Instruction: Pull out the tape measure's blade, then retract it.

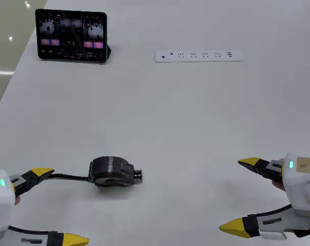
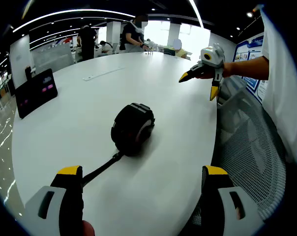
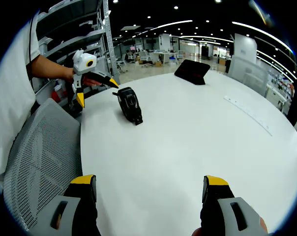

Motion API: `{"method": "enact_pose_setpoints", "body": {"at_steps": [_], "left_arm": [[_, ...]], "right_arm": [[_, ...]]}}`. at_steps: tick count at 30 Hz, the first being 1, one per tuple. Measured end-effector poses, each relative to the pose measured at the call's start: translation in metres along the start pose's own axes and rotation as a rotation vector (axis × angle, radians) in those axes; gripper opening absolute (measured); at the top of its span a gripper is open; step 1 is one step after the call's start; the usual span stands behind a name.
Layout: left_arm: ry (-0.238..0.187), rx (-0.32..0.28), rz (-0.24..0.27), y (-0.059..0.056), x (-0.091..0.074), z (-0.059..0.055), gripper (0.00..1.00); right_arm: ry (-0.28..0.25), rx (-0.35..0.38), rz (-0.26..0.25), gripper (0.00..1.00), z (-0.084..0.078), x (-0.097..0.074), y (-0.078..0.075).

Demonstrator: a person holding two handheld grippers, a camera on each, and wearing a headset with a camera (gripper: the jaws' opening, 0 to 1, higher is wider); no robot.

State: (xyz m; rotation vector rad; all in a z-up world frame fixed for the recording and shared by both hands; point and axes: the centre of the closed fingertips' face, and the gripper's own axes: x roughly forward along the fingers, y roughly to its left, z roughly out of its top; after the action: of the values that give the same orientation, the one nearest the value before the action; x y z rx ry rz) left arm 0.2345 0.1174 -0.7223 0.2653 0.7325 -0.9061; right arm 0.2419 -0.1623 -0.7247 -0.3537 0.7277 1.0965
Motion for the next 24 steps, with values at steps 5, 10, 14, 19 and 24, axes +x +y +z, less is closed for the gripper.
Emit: {"method": "enact_pose_setpoints", "body": {"at_steps": [5, 10, 14, 19, 24], "left_arm": [[0.000, -0.002, 0.001, 0.000, 0.000, 0.000, 0.99], [0.001, -0.002, 0.000, 0.002, 0.001, 0.000, 0.99], [0.002, 0.001, -0.002, 0.003, 0.002, 0.001, 0.99], [0.003, 0.009, -0.006, 0.006, 0.005, 0.003, 0.99], [0.011, 0.026, -0.018, 0.008, 0.009, 0.005, 0.98]], "right_arm": [[0.000, 0.003, -0.002, 0.88, -0.001, 0.001, -0.001], [-0.004, 0.005, -0.009, 0.89, 0.000, 0.002, -0.003], [-0.004, 0.004, 0.006, 0.88, 0.001, 0.004, -0.002], [0.001, 0.000, 0.015, 0.87, 0.001, 0.008, -0.003], [-0.003, -0.011, 0.025, 0.88, 0.005, 0.013, -0.006]]}}
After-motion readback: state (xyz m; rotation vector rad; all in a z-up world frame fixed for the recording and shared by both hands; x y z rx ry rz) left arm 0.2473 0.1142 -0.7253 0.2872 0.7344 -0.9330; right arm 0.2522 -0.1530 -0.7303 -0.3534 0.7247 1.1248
